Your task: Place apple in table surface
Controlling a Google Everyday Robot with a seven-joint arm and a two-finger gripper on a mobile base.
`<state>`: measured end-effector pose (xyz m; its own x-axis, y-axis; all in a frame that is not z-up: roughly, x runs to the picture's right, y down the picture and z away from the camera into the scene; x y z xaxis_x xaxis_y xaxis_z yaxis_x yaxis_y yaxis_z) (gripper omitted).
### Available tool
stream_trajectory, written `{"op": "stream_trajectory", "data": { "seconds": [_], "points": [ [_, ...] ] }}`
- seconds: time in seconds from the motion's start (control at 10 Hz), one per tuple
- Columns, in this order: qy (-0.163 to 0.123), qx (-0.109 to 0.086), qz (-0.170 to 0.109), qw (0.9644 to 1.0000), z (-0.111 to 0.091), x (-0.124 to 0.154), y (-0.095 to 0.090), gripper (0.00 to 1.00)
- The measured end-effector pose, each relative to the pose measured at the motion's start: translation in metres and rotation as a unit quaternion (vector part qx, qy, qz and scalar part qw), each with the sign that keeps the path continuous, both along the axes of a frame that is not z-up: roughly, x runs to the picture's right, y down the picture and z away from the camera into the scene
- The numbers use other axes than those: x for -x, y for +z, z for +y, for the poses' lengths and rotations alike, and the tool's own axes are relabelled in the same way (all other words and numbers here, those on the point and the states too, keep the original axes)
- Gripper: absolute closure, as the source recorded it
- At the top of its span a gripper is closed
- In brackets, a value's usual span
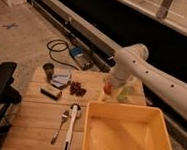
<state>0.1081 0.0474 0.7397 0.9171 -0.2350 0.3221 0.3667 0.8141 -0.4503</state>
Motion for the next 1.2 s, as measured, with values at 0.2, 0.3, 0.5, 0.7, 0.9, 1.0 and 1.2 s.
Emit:
{"op": "stream_trajectory", "data": {
  "seconds": [0.2, 0.3, 0.5, 0.7, 0.9, 1.0, 1.2],
  "points": [
    [-0.006, -0.011, -0.002, 0.9999, -0.003, 0.003, 0.001, 1.00],
    [-0.013, -0.017, -0.005, 0.9998, -0.005, 0.007, 0.002, 1.00],
    [-0.037, -0.031, -0.026, 0.9985, -0.010, 0.039, 0.007, 1.00],
    [-0.058, -0.038, -0.044, 0.9966, -0.011, 0.066, 0.014, 1.00],
    [-0.067, -0.035, -0.059, 0.9954, -0.011, 0.077, 0.023, 1.00],
    [-0.070, -0.023, -0.068, 0.9950, -0.005, 0.085, 0.033, 1.00],
    [-0.076, 0.001, -0.088, 0.9932, 0.014, 0.107, 0.059, 1.00]
  ]
}}
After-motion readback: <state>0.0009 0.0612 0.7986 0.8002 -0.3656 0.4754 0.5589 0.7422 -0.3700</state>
